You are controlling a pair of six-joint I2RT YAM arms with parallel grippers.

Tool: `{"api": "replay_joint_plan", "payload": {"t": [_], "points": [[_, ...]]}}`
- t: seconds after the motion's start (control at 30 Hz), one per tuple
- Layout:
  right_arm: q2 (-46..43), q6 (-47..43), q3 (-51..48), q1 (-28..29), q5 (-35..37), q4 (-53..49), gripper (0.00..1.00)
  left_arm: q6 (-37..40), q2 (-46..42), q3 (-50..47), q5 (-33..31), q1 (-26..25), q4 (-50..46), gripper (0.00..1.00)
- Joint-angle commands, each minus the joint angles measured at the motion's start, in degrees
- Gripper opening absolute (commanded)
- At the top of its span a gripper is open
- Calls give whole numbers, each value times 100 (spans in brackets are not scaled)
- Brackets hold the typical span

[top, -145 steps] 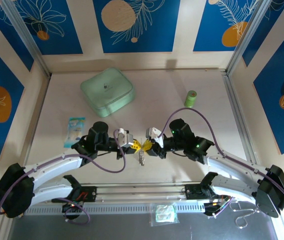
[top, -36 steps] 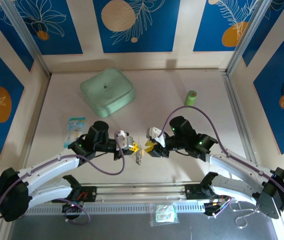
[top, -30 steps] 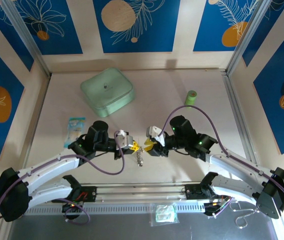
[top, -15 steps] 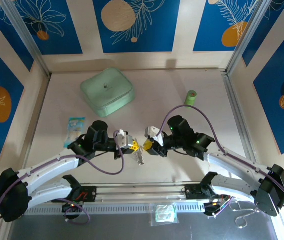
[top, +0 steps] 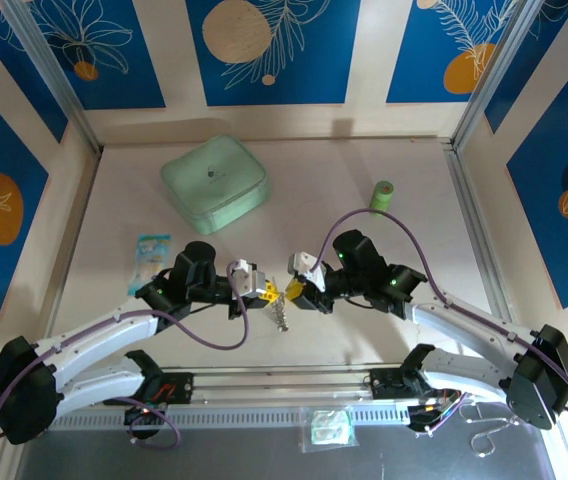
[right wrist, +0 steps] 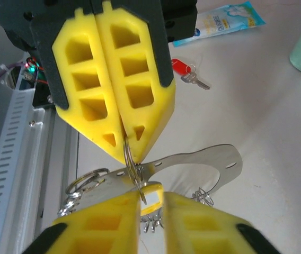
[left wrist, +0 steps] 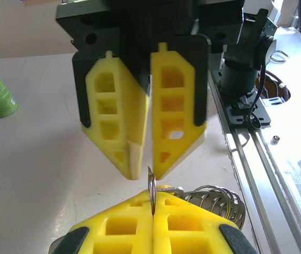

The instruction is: Put the keys on the keyring

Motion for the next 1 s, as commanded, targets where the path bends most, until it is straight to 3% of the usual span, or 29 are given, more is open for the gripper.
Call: {"api": "replay_joint_plan", "payload": {"t": [0.0, 0.33, 0.67, 0.77, 0.97], "points": [[-26, -69, 179, 40, -134, 12, 13, 29, -108, -8, 240, -48, 179, 0], [125, -128, 228, 27, 13, -228, 0, 17, -130, 16, 296, -42, 201, 0], [265, -87, 188, 115, 57, -274, 0, 26, -109, -11, 384, -47, 245, 0], [62, -72, 138, 107, 127, -194, 16, 34, -124, -15, 372, -45, 231, 0], [-187, 9, 2, 66, -180, 139, 22, 17, -108, -28, 380, -41, 267, 0]]}}
